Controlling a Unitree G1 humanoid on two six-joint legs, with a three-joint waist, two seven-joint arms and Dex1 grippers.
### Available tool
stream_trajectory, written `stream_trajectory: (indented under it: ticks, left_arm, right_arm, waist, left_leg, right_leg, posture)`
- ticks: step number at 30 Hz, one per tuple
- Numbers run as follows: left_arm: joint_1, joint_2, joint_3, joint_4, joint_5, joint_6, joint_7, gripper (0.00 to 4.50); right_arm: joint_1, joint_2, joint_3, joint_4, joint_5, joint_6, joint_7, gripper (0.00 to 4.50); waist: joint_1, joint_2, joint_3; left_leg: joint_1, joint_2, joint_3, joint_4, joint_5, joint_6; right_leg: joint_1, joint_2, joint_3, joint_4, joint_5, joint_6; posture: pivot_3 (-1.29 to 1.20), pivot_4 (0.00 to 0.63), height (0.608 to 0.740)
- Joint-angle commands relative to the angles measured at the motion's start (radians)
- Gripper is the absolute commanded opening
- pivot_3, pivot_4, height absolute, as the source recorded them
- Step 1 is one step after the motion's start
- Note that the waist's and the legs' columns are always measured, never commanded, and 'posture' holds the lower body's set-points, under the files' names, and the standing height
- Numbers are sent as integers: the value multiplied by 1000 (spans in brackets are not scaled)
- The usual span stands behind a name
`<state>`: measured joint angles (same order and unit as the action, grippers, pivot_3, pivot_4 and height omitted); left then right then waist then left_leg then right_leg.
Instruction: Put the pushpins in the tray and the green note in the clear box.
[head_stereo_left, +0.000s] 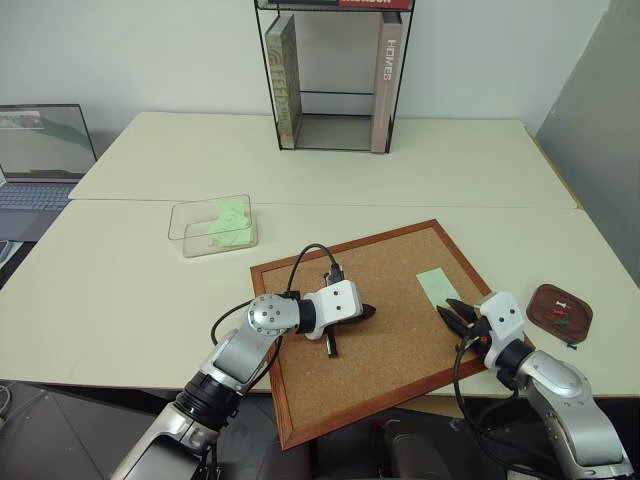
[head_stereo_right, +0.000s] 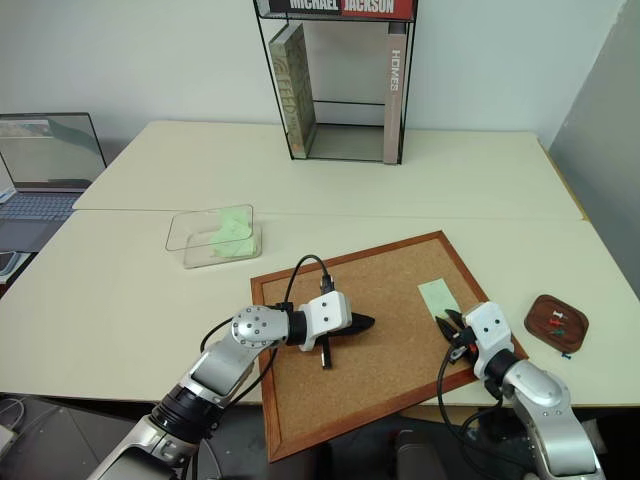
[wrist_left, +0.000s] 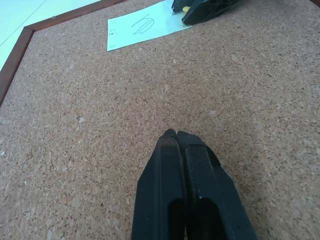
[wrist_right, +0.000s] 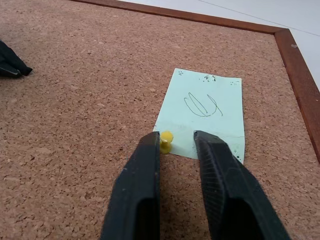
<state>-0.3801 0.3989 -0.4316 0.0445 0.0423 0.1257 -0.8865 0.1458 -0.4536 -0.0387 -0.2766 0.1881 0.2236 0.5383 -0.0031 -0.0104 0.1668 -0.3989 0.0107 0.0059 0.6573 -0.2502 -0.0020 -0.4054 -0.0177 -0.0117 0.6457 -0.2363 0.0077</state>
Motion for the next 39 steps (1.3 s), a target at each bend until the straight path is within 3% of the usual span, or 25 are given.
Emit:
stream_trajectory:
  ticks: [1, 18, 23, 33, 39]
  left_arm:
    - [33, 26, -40, 49, 40, 29, -24, 0]
    - [21, 7, -36, 79, 34, 9, -14, 0]
    - [-14, -38, 50, 20, -79, 6, -24, 0]
    - [-95, -16, 187, -101, -253, 93, -90, 1738]
    - [-196, -63, 182, -19, -263, 84, -90, 2765]
  right_arm:
    - [-4, -4, -21, -33, 8, -14, -2, 103]
    - [-116, -30, -80, -263, 117, 130, -17, 6]
    - [-170, -34, -78, -280, 143, 177, -23, 6]
    - [-238, -21, -53, -263, 149, 219, -32, 0]
    - [-293, -29, -41, -280, 174, 301, -38, 0]
  waist:
    - [0, 0, 0]
    - [1, -2, -1]
    - [2, -2, 0]
    - [2, -7, 5]
    - [2, -8, 5]
  left_leg:
    - [0, 0, 0, 0, 0, 0]
    - [0, 0, 0, 0, 0, 0]
    - [0, -1, 0, 1, 0, 0]
    - [-3, -1, 0, 0, 0, 0]
    - [-3, -2, 0, -1, 0, 0]
  right_leg:
    - [0, 0, 0, 0, 0, 0]
    - [0, 0, 0, 0, 0, 1]
    - [0, -1, 0, 0, 0, 1]
    - [-2, 0, 0, 0, 2, 4]
    - [-3, 0, 0, 0, 3, 4]
  posture:
    - [0, 150, 740]
    - [0, 150, 740]
    - [0, 150, 740]
    - [0, 150, 740]
    - [0, 150, 740]
